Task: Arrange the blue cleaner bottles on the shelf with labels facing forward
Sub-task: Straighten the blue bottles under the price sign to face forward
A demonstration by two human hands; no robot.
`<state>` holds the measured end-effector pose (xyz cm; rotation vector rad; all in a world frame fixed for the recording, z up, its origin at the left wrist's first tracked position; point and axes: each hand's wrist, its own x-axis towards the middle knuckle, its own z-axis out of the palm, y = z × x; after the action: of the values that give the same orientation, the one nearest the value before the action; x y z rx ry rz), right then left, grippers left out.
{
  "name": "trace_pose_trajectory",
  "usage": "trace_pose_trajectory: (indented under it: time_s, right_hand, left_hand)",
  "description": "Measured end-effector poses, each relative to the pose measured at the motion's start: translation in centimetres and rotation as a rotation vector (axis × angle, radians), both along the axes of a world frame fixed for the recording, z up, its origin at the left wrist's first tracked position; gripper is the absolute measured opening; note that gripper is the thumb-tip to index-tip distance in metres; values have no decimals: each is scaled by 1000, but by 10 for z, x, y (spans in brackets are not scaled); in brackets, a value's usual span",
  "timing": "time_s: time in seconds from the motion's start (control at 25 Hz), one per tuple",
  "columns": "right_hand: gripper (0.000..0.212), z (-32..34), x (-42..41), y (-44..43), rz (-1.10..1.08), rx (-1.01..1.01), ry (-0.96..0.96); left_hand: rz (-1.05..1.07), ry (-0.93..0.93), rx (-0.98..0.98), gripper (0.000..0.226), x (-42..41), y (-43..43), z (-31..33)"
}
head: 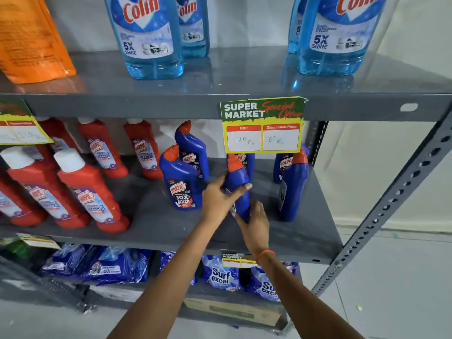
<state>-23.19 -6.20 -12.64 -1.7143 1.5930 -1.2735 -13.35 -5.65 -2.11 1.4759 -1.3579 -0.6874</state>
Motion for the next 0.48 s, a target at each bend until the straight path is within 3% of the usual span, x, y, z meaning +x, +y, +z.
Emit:
trace_pose_trajectory:
  time_s: [0.16,0.36,0.48]
  right_hand:
    - [33,-1,12,0,-36,-59,138]
    - [40,2,17,-2,-89,-87,231]
    - [55,4,17,-6,-91,-52,179]
  left_hand:
    - [255,-137,11,39,-8,-6,14]
    - [295,-101,-42,28,5,-14,17]
    - [273,-66,-85,23,11,-18,17]
